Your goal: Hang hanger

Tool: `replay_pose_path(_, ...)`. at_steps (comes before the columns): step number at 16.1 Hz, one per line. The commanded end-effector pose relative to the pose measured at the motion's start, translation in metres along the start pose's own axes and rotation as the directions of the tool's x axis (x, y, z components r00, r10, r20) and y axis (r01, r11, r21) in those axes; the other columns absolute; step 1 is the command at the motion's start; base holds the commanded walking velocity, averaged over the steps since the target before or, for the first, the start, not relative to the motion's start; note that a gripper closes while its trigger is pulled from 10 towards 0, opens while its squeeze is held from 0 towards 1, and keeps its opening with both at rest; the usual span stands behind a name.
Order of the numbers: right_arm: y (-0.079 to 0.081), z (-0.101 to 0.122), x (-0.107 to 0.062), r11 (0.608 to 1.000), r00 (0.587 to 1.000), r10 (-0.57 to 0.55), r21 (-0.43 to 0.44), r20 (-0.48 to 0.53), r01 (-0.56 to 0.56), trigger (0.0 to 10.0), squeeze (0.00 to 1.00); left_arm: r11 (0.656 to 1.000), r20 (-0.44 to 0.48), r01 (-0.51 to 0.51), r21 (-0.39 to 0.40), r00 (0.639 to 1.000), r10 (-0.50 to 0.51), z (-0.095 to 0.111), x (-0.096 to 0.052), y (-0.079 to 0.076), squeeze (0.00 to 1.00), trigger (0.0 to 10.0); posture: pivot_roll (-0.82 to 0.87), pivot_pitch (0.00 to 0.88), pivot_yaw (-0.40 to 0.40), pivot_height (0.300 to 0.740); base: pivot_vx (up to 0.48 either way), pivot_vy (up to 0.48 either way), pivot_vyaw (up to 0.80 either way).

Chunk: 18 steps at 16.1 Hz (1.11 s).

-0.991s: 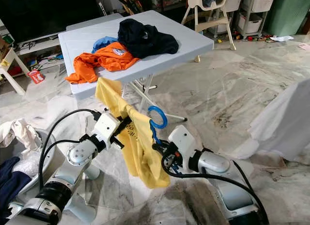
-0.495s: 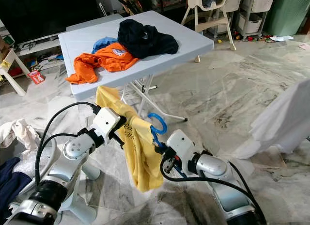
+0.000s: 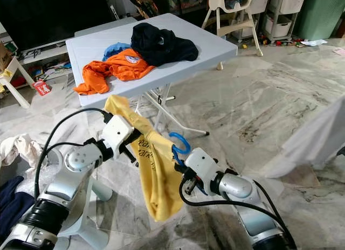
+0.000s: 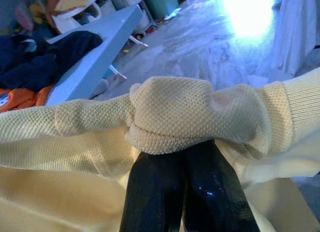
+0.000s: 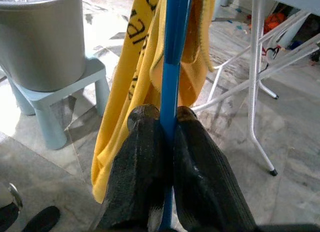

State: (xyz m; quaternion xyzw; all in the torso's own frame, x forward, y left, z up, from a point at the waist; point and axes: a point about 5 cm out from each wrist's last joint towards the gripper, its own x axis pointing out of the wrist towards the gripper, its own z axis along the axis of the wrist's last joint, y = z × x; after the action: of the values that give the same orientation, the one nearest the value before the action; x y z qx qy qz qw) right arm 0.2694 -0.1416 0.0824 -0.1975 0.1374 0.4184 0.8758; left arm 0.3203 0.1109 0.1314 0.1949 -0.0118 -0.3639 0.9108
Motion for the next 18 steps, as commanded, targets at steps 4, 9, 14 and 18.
replay_pose_path(4, 0.01, -0.018, 0.004, 0.999, 0.996, 0.04, -0.007, -0.084, -0.041, 0.0, 0.0, 1.0, 0.053, 0.026, 0.008, 0.998, -0.026, 0.026, -0.002, 0.006, 0.0, 0.0, -0.14, 0.004, 0.15, 0.74, 0.0, 0.0, 0.0)
replay_pose_path(9, 0.005, -0.023, 0.007, 1.0, 0.994, -0.007, -0.014, -0.111, 0.005, 0.0, 0.0, 0.985, -0.004, 0.166, -0.048, 0.986, -0.167, 0.026, -0.006, -0.006, 0.0, 0.0, -0.14, 0.004, 0.153, 0.74, 0.0, 0.0, 0.0)
replay_pose_path(14, -0.005, -0.024, 0.01, 0.996, 0.988, -0.086, -0.034, -0.127, 0.082, 0.0, 0.0, 0.957, -0.123, 0.277, -0.084, 0.95, -0.286, 0.007, -0.021, -0.021, 0.0, 0.0, -0.14, 0.01, 0.146, 0.74, 0.0, 0.0, 0.0)
replay_pose_path(18, 0.003, -0.023, 0.007, 0.999, 0.994, -0.001, -0.041, -0.107, -0.003, 0.0, 0.0, 0.98, -0.167, 0.188, -0.066, 0.966, -0.196, 0.002, -0.019, -0.004, 0.0, 0.0, -0.14, 0.012, 0.138, 0.74, 0.0, 0.0, 0.0)
